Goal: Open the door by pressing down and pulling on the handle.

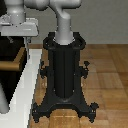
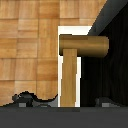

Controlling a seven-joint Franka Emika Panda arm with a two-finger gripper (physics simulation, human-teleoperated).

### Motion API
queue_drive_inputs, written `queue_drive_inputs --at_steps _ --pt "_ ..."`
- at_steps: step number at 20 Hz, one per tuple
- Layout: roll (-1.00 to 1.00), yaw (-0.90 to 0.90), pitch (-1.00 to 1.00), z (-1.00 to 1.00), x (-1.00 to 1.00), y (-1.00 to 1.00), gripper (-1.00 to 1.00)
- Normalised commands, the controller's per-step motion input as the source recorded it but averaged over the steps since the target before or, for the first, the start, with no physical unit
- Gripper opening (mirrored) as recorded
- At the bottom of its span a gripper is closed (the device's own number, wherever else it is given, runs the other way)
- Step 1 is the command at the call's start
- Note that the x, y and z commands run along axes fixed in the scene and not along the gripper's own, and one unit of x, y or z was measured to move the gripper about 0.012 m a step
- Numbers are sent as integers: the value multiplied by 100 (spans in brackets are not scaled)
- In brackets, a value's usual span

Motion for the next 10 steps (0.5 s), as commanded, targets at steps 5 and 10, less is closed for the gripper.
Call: queue_drive_inputs --at_steps 5,10 --pt "0 0 0 0 0 -20 100" --pt "0 -9 0 0 0 0 100"
